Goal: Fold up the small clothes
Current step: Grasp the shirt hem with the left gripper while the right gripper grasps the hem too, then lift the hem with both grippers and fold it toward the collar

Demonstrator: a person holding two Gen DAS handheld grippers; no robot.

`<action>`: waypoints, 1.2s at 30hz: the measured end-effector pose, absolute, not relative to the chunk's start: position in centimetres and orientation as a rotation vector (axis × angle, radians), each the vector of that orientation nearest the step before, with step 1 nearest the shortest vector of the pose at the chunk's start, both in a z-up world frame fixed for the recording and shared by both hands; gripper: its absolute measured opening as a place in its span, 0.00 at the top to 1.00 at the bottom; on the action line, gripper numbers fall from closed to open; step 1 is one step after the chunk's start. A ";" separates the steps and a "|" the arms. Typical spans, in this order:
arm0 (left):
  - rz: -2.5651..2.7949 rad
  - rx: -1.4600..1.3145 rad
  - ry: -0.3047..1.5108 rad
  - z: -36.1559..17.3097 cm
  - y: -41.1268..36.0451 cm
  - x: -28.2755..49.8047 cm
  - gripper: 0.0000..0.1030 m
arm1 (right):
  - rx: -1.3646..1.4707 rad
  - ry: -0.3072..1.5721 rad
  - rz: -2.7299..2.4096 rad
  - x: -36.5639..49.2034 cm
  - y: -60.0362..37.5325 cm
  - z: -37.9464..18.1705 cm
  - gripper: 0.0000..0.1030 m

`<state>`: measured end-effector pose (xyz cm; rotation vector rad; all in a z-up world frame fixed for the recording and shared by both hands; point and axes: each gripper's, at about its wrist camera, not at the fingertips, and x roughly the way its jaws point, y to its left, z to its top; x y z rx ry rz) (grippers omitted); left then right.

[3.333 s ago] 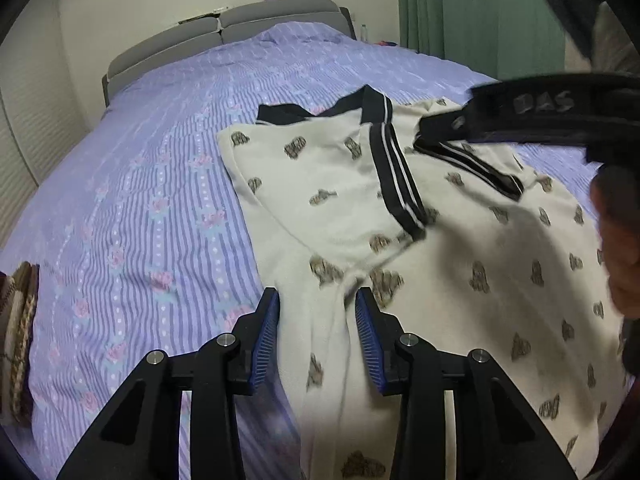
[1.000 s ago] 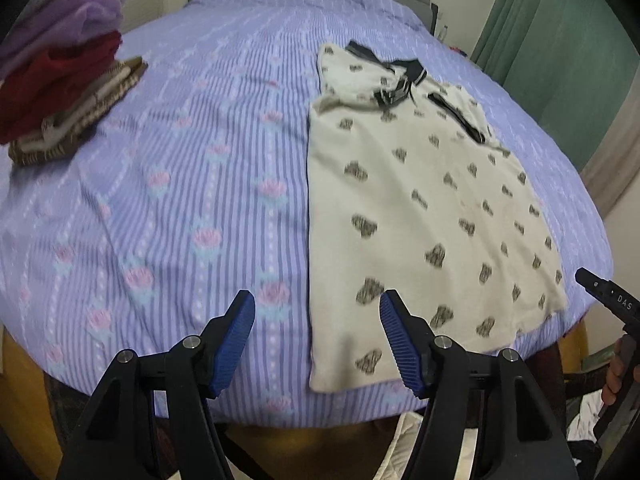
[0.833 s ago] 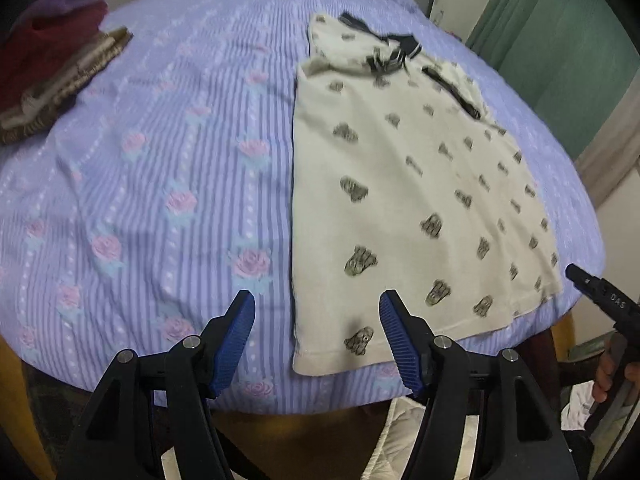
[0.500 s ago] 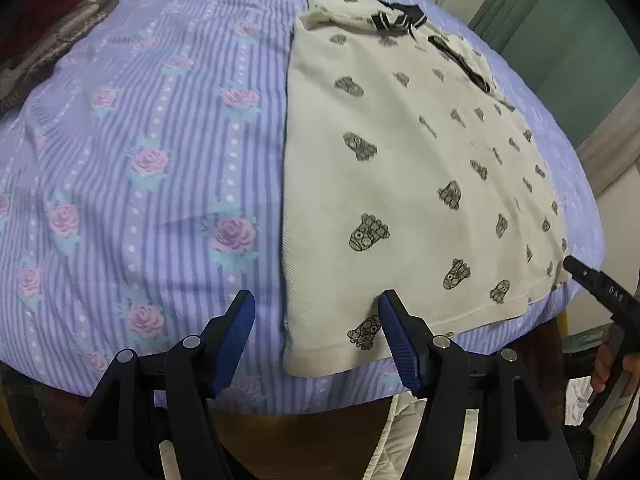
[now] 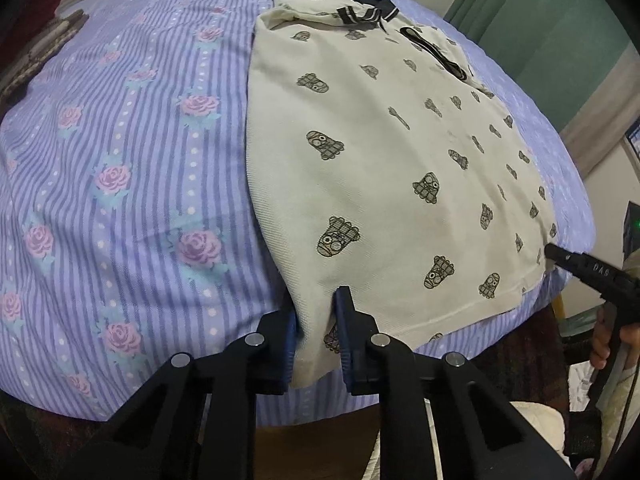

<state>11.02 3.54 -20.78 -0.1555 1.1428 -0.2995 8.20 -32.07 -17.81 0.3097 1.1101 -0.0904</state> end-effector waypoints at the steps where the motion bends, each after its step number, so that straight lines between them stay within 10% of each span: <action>1: -0.299 -0.148 1.143 -20.8 3.4 11.0 0.81 | 0.322 1.108 -0.098 8.1 -32.3 -17.7 0.67; 6: -0.293 -0.134 1.148 -20.9 3.1 11.0 0.81 | 0.302 1.096 -0.169 7.8 -33.0 -17.1 0.54; 25: -0.281 -0.036 1.132 -21.2 1.6 11.0 0.81 | 0.424 1.125 -0.068 8.4 -34.3 -19.9 0.55; 36: -0.284 -0.107 1.100 -19.8 2.9 10.3 0.92 | 0.354 1.098 -0.057 7.5 -32.9 -17.6 0.87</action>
